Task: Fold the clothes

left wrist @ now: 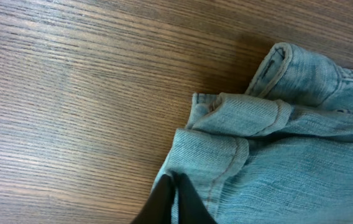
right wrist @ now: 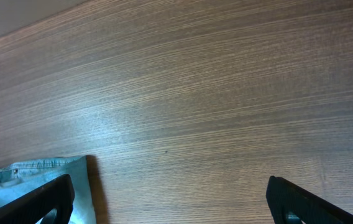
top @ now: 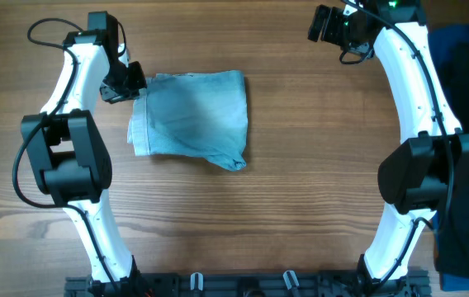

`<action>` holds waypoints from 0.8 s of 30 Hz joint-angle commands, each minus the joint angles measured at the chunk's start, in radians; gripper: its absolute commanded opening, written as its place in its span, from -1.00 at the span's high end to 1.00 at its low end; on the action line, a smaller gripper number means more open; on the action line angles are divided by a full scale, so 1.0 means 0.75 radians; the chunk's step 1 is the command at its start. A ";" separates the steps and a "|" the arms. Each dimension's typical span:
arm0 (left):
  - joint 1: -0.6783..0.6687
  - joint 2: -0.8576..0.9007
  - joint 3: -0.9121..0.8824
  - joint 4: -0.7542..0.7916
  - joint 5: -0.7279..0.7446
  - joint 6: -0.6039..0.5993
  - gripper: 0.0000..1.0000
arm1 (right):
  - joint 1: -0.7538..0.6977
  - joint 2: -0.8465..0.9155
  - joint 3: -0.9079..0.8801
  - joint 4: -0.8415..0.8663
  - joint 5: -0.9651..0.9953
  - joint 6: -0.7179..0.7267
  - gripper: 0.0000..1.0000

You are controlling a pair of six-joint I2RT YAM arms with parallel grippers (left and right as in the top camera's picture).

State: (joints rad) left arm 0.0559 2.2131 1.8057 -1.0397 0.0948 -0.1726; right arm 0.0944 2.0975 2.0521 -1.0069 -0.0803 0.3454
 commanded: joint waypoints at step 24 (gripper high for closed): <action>0.019 0.013 -0.011 -0.004 0.025 0.171 0.92 | -0.003 -0.001 0.001 0.005 0.023 -0.007 -0.99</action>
State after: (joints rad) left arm 0.0616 2.2147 1.8057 -1.0370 0.1143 -0.0635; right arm 0.0944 2.0975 2.0521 -1.0069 -0.0803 0.3458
